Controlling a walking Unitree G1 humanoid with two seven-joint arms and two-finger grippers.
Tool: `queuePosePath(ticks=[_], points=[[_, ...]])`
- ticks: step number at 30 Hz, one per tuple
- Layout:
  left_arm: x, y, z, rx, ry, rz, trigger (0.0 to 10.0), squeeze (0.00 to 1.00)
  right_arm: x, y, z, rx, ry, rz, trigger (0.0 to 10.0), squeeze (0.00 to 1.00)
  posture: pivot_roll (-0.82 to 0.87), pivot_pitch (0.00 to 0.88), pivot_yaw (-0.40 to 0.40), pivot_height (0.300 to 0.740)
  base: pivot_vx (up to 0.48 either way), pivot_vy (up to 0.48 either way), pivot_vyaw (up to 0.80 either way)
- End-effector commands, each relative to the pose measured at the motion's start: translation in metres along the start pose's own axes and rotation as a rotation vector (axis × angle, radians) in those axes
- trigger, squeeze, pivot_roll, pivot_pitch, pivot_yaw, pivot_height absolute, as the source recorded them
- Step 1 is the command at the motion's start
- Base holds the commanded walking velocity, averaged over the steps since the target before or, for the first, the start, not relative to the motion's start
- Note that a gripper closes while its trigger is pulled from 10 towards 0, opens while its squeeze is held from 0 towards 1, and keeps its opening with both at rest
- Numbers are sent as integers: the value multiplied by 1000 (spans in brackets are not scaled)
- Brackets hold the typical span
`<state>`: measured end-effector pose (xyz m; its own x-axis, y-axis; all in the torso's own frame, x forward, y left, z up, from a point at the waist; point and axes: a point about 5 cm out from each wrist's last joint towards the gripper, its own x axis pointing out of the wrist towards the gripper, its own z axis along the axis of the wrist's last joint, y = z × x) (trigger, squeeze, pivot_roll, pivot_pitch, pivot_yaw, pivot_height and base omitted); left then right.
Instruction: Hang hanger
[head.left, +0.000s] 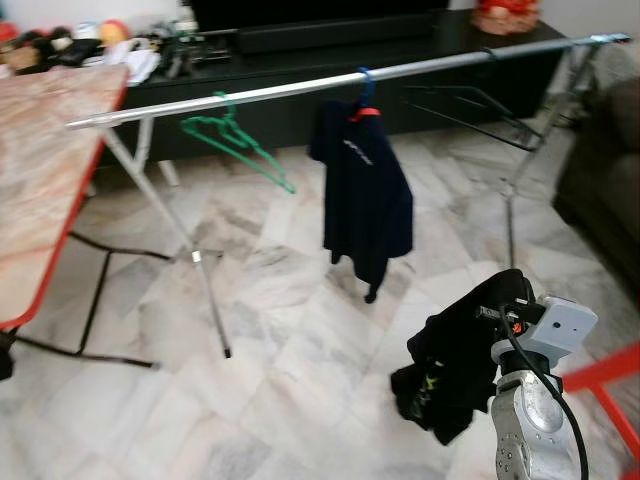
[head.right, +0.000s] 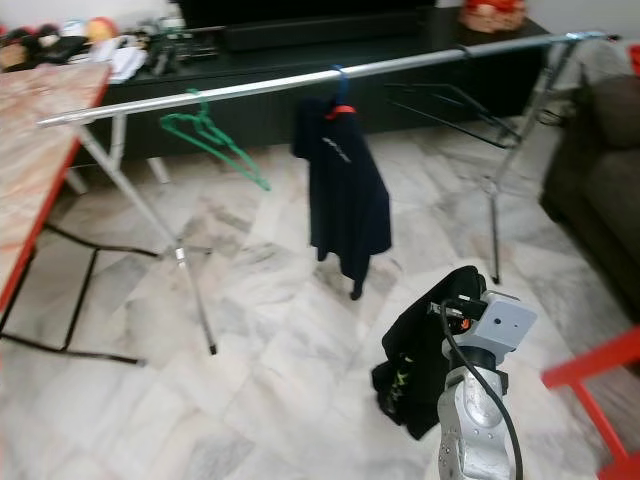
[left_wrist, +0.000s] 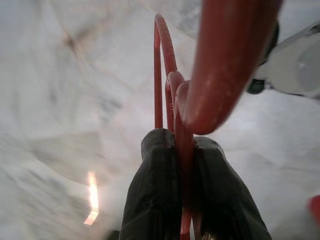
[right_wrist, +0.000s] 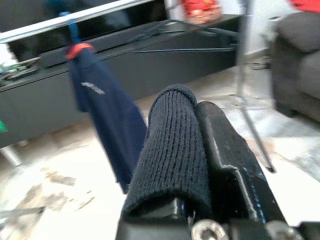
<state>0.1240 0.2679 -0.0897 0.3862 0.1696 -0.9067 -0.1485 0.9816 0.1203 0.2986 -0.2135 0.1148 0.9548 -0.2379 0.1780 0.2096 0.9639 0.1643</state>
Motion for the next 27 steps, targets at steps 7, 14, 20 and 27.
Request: queuePosePath(ticks=[7, 14, 20, 27], points=[[4, -26, 4, -39, 10, -20, 10000, 0, 17, 5, 12, -10, -46, 33, 10000, 0, -55, 74, 5, 740, 0, 0, 800], [6, -39, 19, -19, -17, -46, 10000, 0, 28, 5, 20, -5, -87, 11, 10000, 0, -59, 24, 38, 740, 0, 0, 800], [6, -42, 30, 19, -39, -49, 10000, 0, 26, 8, 16, 45, -70, -5, 10000, 0, -45, 47, 49, 740, 0, 0, 267], [6, -37, 24, 55, -17, -43, 10000, 0, 21, 9, 10, 40, -55, -11, 10000, 0, -30, 90, 64, 740, 0, 137, 0]])
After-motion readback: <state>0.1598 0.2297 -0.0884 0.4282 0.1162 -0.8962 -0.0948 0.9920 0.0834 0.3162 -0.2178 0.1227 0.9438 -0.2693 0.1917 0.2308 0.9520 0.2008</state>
